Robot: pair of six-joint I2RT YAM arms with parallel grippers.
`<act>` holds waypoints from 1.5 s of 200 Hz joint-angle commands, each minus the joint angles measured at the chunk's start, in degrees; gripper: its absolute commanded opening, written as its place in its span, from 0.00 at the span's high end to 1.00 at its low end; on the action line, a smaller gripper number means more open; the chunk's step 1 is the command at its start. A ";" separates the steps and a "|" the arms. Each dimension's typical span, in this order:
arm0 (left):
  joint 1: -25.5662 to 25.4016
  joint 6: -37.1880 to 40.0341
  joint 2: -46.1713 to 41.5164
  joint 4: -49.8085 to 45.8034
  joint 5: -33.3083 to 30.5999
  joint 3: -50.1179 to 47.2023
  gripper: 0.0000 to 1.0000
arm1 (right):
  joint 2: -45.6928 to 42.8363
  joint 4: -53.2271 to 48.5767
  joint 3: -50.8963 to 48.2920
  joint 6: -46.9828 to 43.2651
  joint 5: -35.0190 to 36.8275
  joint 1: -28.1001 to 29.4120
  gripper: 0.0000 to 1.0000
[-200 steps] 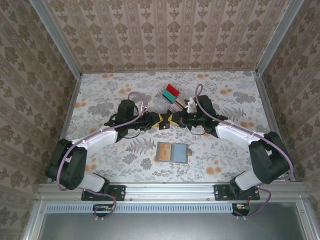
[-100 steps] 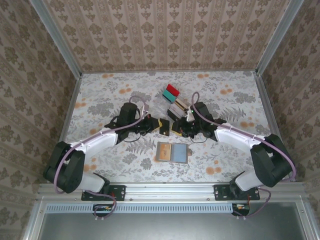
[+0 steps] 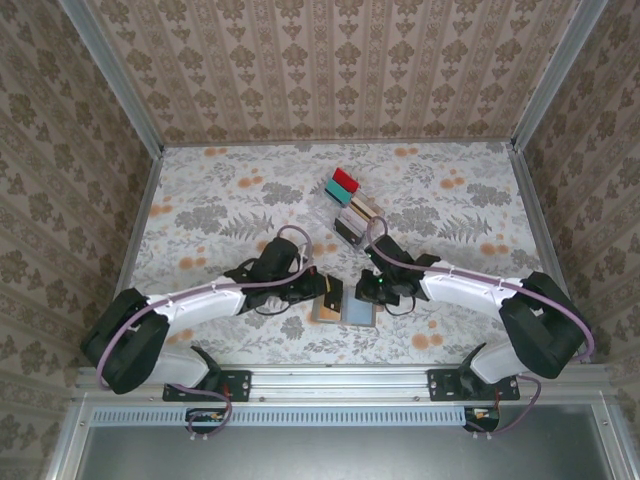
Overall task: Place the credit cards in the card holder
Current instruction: Insert the credit card into the card slot.
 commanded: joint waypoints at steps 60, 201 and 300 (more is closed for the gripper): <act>-2.86 0.39 5.94 9.13 -2.47 -1.81 1.00 | 0.75 -3.57 -4.14 -0.19 6.81 0.02 0.88; -5.75 -6.78 10.87 14.84 -5.23 -4.97 0.98 | 3.14 -2.80 -7.12 1.22 9.43 1.22 0.87; -8.75 -5.26 9.80 10.83 -7.97 -5.37 0.94 | 2.58 -1.00 -9.41 2.66 10.15 1.95 0.86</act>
